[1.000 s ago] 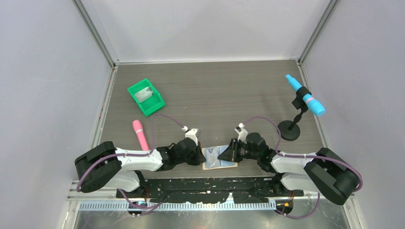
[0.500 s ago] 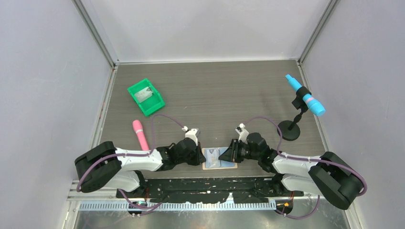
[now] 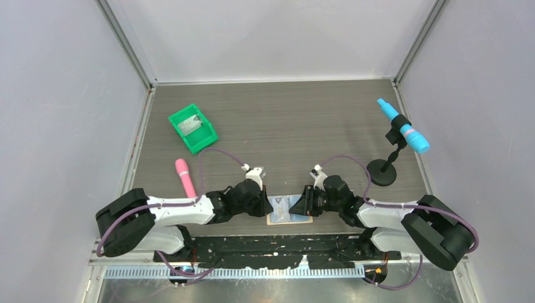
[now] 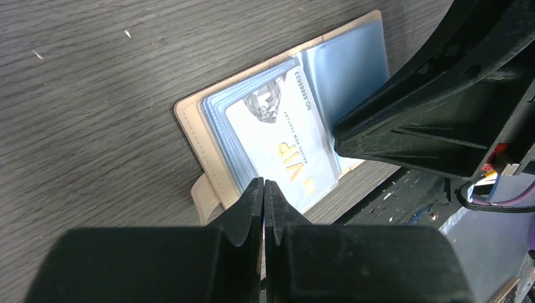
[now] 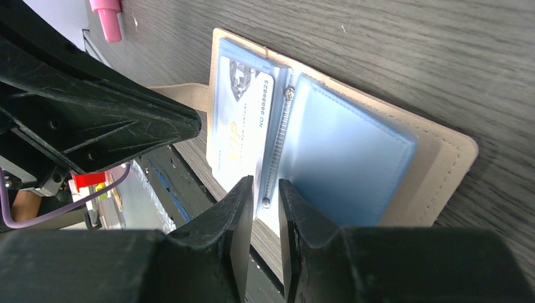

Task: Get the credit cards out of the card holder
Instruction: Remove the credit card from the card holder, then place the credit card in the storage box.

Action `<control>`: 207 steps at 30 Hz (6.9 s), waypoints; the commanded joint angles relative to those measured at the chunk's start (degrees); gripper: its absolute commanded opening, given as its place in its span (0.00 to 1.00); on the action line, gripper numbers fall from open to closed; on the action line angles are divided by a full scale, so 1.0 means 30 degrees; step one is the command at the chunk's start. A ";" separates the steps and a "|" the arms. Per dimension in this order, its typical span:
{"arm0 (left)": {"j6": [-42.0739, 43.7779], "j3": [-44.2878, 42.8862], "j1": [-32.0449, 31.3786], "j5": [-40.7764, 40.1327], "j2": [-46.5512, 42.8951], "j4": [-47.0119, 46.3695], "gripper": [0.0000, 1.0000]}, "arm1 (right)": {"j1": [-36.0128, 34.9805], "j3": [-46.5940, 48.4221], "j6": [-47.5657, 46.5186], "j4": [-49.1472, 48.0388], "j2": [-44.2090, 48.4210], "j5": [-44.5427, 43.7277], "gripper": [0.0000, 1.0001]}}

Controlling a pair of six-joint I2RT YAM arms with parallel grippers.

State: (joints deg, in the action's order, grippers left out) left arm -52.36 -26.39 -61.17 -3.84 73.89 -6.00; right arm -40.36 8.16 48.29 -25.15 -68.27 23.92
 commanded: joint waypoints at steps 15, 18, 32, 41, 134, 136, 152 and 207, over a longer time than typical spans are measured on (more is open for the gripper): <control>-0.0133 -0.0087 -0.0060 0.0522 0.1808 -0.1380 0.02 | -0.0358 0.0450 0.0639 -0.3338 -0.2239 0.0459 0.20; -0.0125 -0.0054 -0.0040 0.0463 0.1758 -0.1322 0.01 | -0.0375 0.0354 0.0699 -0.3505 -0.2205 0.0392 0.07; 0.0343 0.0041 -0.0050 -0.0486 0.1622 0.0020 0.01 | -0.0019 0.0091 -0.0338 -0.1403 -0.0149 0.0558 0.05; 0.0389 0.0214 -0.0042 -0.0620 0.1558 -0.0106 0.01 | 0.0987 -0.0192 -0.0733 -0.0665 0.0794 0.1273 0.05; 0.1486 -0.4182 -0.0049 0.3492 0.5689 -0.1397 0.16 | 0.3449 -0.0056 -0.0986 0.3256 0.4159 0.2331 0.23; 0.1471 -0.4138 -0.0032 0.3491 0.5764 -0.1449 0.15 | 0.3435 -0.0033 -0.0945 0.3054 0.3890 0.2297 0.25; 0.0898 -0.4006 0.0568 0.2112 0.0174 0.1215 0.43 | 0.3437 0.0273 0.1541 0.4625 0.8630 -0.0170 0.05; 0.1746 0.1225 0.1758 1.0185 -0.8540 -0.0782 0.00 | 0.3611 0.8047 -0.7625 1.1424 0.9101 0.8345 0.74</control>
State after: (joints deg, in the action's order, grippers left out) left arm -51.18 -22.46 -56.12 22.28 49.89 -11.44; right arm -29.76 27.86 30.09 7.03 -37.89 42.85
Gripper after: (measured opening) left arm 0.010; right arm 0.750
